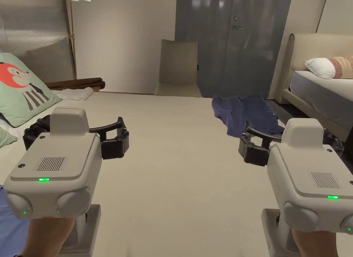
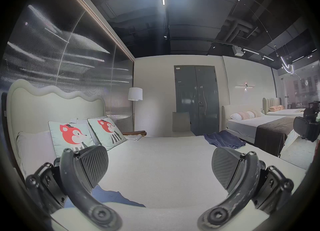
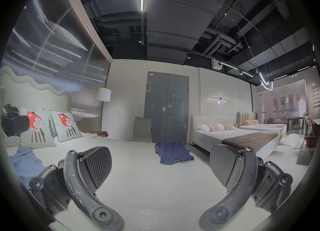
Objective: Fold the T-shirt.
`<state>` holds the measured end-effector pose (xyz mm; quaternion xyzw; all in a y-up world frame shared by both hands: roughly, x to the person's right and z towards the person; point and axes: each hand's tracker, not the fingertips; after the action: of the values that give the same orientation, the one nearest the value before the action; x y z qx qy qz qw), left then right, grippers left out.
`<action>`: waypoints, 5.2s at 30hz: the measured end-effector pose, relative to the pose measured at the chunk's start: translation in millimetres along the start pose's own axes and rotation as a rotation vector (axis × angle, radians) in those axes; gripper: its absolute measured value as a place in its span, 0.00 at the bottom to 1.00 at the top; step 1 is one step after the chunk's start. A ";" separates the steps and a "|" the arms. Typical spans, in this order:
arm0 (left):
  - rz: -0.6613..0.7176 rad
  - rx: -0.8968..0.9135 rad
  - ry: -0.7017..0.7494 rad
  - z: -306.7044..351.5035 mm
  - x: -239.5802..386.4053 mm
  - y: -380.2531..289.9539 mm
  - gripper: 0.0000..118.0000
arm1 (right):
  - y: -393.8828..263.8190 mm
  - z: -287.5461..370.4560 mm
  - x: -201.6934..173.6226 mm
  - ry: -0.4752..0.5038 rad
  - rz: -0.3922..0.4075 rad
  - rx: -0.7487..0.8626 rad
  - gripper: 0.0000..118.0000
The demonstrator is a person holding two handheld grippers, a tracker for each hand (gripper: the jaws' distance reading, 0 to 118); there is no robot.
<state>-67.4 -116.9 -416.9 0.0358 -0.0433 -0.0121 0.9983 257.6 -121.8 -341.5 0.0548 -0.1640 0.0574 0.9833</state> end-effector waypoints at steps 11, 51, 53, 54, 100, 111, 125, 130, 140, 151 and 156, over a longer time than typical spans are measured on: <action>-0.002 0.003 -0.002 1.7 0.0 1.0 0.99 | -3.1 -0.1 -2.2 0.007 -0.008 -0.018 0.95; -0.020 0.003 -0.010 3.4 4.4 -1.1 0.99 | -6.1 -0.3 -1.4 0.004 -0.017 -0.026 0.95; -0.017 0.004 -0.012 3.6 4.1 -1.3 0.99 | -5.9 -0.3 -1.2 0.005 -0.019 -0.027 0.95; -0.015 0.003 -0.012 3.7 4.2 -1.3 0.99 | -5.8 -0.2 -1.2 0.005 -0.019 -0.026 0.95; -0.025 -0.001 -0.022 8.5 5.9 -2.6 0.73 | -5.1 6.5 -1.2 0.010 -0.006 -0.015 0.85; -0.025 -0.011 -0.032 21.4 -9.5 8.8 0.00 | -1.7 7.8 -17.9 0.027 0.018 -0.009 0.00; -0.063 -0.133 0.390 67.1 -170.2 -8.0 0.00 | -2.9 -21.9 -185.6 0.431 -0.068 -0.034 0.00; -0.047 -0.303 0.364 38.4 -184.1 -52.8 0.00 | -16.3 -29.8 -205.5 0.464 -0.048 -0.072 0.00; 0.175 -0.879 0.259 -42.9 -202.2 -199.8 0.98 | -55.1 -69.3 -207.5 0.421 0.018 -0.200 0.00; 0.210 -0.810 0.261 -46.9 -202.4 -214.2 0.03 | -74.2 -85.4 -208.9 0.403 0.020 -0.265 0.00; 0.143 -0.682 0.221 -36.0 -191.4 -179.9 0.00 | -66.1 -78.3 -189.1 0.402 0.006 -0.242 0.00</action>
<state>-258.6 -288.6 -482.2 -0.3012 0.0688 0.0479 0.9499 113.3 -195.1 -483.1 -0.0762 0.0293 0.0499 0.9954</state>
